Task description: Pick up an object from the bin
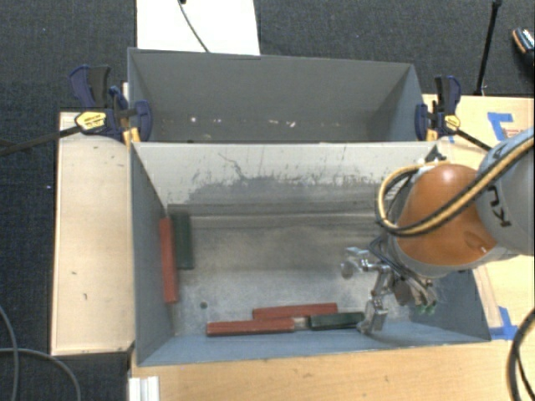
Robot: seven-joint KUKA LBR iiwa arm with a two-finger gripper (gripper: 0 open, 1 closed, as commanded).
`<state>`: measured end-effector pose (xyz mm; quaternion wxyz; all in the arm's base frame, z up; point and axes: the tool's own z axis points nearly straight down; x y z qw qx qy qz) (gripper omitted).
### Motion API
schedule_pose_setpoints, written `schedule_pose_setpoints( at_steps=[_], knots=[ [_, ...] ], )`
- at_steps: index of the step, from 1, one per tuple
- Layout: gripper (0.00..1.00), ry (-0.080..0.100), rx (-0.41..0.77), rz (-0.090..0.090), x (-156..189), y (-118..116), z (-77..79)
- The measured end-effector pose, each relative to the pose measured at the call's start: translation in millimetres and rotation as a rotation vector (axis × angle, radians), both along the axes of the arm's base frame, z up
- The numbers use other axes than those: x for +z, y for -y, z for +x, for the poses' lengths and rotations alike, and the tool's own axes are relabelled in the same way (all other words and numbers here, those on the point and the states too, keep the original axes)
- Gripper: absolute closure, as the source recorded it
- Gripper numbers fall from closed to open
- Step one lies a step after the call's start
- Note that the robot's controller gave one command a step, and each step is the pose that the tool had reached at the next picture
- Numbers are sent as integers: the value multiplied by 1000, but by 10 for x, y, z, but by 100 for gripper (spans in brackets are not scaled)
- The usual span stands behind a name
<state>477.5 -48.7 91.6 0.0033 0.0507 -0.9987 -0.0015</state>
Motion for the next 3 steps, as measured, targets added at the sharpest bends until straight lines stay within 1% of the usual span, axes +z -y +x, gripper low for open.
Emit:
schedule_pose_setpoints(
  at_steps=[1,2,3],
  knots=[
    [0,13,34,-2,-214,-86,92],
    [100,9,38,-3,-214,-81,75],
    [100,18,112,-4,1073,-12,211]
  ],
)
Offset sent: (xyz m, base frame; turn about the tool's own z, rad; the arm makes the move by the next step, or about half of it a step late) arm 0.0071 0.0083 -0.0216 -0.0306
